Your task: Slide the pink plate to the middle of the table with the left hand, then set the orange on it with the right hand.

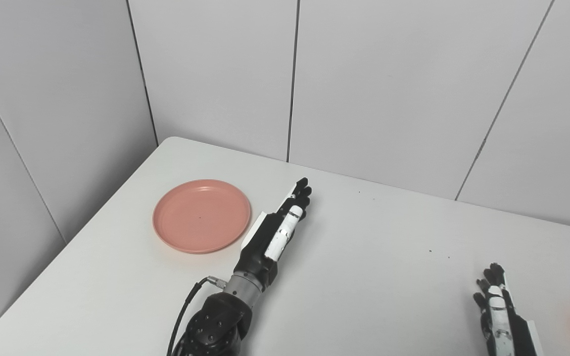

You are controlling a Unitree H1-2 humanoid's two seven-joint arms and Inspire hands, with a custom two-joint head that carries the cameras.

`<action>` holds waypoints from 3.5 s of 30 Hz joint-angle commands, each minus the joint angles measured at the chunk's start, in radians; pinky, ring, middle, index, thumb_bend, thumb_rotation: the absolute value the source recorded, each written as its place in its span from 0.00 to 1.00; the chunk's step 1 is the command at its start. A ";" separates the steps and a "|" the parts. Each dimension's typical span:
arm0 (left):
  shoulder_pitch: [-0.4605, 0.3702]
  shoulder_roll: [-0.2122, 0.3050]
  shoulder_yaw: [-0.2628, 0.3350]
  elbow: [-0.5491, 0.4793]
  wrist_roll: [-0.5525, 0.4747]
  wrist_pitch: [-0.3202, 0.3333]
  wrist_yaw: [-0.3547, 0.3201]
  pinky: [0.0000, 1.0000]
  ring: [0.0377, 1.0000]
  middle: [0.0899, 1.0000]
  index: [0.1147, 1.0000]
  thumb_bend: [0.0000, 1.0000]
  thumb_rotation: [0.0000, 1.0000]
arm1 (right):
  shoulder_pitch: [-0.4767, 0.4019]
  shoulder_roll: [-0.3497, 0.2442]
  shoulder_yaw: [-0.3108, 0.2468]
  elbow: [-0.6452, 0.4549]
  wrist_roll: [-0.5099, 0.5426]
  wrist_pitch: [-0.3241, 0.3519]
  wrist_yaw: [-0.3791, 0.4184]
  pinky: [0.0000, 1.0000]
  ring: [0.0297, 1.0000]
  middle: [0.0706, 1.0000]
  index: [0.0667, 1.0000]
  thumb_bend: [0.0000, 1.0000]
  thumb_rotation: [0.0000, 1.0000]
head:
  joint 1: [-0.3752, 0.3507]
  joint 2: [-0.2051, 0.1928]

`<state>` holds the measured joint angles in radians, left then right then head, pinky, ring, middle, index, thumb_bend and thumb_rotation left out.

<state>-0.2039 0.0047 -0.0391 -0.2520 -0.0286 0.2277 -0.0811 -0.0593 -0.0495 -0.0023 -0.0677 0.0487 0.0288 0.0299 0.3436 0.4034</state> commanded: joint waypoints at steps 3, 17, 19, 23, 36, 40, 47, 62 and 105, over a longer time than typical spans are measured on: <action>-0.062 0.029 0.013 -0.070 0.007 0.021 0.001 1.00 0.99 1.00 0.99 0.40 1.00 | -0.009 -0.007 -0.003 -0.036 0.002 0.014 0.008 1.00 1.00 1.00 1.00 0.10 1.00 | 0.003 0.002; -0.152 0.159 0.165 -0.079 -0.057 0.047 0.005 0.97 0.95 0.96 0.95 0.45 0.99 | -0.007 -0.004 -0.002 -0.071 0.015 0.068 0.007 1.00 1.00 1.00 1.00 0.08 1.00 | 0.013 -0.001; -0.154 0.167 0.176 -0.079 -0.065 0.046 0.006 0.97 0.95 0.96 0.95 0.46 0.97 | -0.007 -0.006 -0.002 -0.071 0.014 0.064 0.008 1.00 1.00 1.00 1.00 0.08 1.00 | 0.013 -0.001; -0.167 0.226 0.219 -0.090 -0.083 0.070 0.000 0.98 0.97 0.98 0.95 0.41 0.99 | -0.005 -0.008 -0.004 -0.082 0.016 0.070 0.009 1.00 1.00 1.00 1.00 0.07 1.00 | 0.026 0.003; -0.209 0.344 0.317 -0.045 -0.127 0.096 0.015 0.91 0.95 0.95 0.92 0.38 0.95 | -0.005 -0.016 -0.003 -0.078 0.017 0.049 0.012 1.00 1.00 1.00 1.00 0.06 1.00 | 0.033 0.002; -0.225 0.382 0.357 0.013 -0.154 0.087 0.009 0.94 0.95 0.96 0.92 0.39 0.96 | -0.004 -0.012 -0.006 -0.084 0.018 0.054 0.007 1.00 1.00 1.00 1.00 0.04 1.00 | 0.033 0.002; -0.230 0.428 0.413 0.135 -0.224 0.049 -0.021 0.94 0.95 0.96 0.94 0.36 1.00 | -0.005 -0.015 -0.004 -0.093 0.019 0.065 0.011 1.00 1.00 1.00 1.00 0.03 1.00 | 0.037 0.005; -0.217 0.430 0.458 0.230 -0.315 0.075 -0.015 0.95 0.94 0.93 0.90 0.31 1.00 | -0.005 -0.022 -0.004 -0.095 0.023 0.059 0.016 1.00 1.00 1.00 1.00 0.03 1.00 | 0.046 0.009; -0.193 0.429 0.505 0.491 -0.382 0.043 -0.047 0.99 0.98 0.97 0.96 0.28 1.00 | -0.011 -0.024 -0.015 -0.095 0.019 0.068 0.021 1.00 1.00 1.00 1.00 0.00 1.00 | 0.065 0.004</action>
<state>-0.3755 0.4065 0.4562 0.2397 -0.4042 0.3235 -0.1204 -0.0468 -0.0690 -0.0098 -0.1286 0.0675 0.1028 0.0521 0.4096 0.4066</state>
